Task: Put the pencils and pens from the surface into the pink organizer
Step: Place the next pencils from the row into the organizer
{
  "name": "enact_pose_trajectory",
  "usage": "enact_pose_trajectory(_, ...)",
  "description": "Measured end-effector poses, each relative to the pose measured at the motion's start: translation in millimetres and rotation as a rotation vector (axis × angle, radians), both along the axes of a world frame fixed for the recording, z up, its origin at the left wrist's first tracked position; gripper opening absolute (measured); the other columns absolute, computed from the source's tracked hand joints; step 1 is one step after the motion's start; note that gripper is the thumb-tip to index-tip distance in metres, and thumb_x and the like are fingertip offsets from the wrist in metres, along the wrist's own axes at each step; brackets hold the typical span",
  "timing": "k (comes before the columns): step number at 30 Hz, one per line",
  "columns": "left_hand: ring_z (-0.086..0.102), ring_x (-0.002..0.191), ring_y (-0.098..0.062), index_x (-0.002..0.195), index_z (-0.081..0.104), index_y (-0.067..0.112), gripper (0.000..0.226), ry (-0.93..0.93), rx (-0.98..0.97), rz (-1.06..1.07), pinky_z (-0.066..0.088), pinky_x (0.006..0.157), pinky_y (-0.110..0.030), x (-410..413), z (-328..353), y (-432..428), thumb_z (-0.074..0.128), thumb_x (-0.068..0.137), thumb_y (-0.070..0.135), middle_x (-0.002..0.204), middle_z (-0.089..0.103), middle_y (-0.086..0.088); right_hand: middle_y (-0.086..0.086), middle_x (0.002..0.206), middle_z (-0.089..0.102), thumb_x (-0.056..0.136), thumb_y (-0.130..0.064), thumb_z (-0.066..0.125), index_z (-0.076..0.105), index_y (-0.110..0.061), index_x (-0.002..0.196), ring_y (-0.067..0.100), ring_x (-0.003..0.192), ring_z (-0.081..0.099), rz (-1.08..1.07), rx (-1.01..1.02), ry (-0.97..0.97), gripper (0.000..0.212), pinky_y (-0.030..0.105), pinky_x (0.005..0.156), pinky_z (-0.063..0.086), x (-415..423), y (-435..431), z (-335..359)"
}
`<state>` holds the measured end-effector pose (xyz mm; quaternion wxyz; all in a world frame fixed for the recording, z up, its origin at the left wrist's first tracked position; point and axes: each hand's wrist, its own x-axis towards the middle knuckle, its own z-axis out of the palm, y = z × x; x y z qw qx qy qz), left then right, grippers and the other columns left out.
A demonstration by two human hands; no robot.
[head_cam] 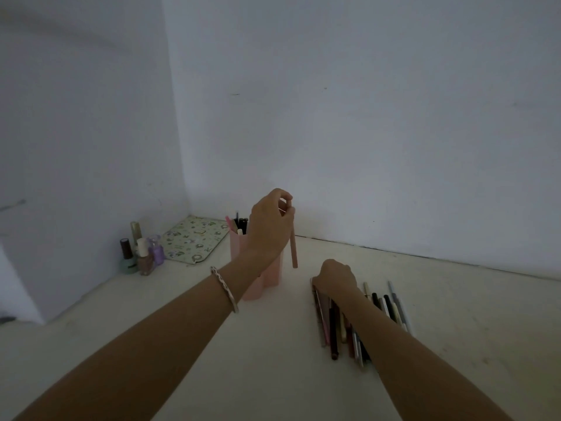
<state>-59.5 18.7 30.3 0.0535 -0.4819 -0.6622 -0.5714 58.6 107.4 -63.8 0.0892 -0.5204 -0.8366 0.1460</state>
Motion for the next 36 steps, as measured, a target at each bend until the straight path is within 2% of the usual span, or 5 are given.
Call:
enact_pose_trajectory(11,0.066,0.076,-0.011,0.100,0.062,0.017,0.012,-0.003,0.020,-0.024,0.059,0.069,-0.025,0.8,2.4,-5.5,0.062,0.090,0.010,0.086,0.068,0.001,0.001,0.069,0.047,0.082,-0.016,0.057,0.037,-0.014,0.061,0.022,0.079,0.052,-0.090,-0.091,0.080,0.029,0.025,0.067,0.040,-5.1,-8.5,13.9)
enact_pose_trajectory(19,0.065,0.081,-0.012,0.105,0.061,0.009,0.014,0.001,0.422,0.222,0.054,0.073,-0.016,-52.9,64.6,-30.3,0.058,0.092,0.006,0.096,0.067,-0.005,0.015,0.086,0.071,0.089,-0.013,0.057,0.057,-0.007,0.084,0.016,0.056,0.055,-0.063,-0.043,0.853,0.008,0.023,0.047,0.039,-1.6,12.2,111.0)
enact_pose_trajectory(24,0.065,0.086,-0.016,0.107,0.061,0.009,0.016,0.066,0.304,0.258,0.056,0.079,-0.026,-72.5,46.1,-33.1,0.057,0.092,0.006,0.099,0.065,-0.007,0.006,0.084,0.070,0.094,-0.014,0.057,0.050,-0.016,0.106,0.017,0.074,0.068,0.004,0.182,1.345,0.014,0.016,0.064,0.051,-15.6,-14.2,133.7)
enact_pose_trajectory(30,0.060,0.104,-0.023,0.101,0.071,0.014,0.021,0.169,-0.133,0.302,0.048,0.086,-0.031,-85.1,-1.8,-34.3,0.056,0.093,0.026,0.110,0.067,-0.007,0.005,0.083,0.070,0.096,-0.013,0.055,0.045,-0.024,0.108,0.013,0.071,0.065,0.132,0.266,1.466,0.019,0.014,0.067,0.050,-39.3,-35.2,132.4)
enact_pose_trajectory(36,0.052,0.112,-0.022,0.115,0.064,0.017,0.028,0.040,0.013,0.391,0.041,0.095,-0.031,-89.6,10.1,-44.5,0.047,0.092,0.016,0.116,0.063,-0.006,-0.001,0.081,0.068,0.097,-0.013,0.054,0.046,-0.023,0.105,0.011,0.069,0.066,0.265,0.308,1.282,0.015,0.015,0.062,0.052,-71.0,-42.7,117.9)
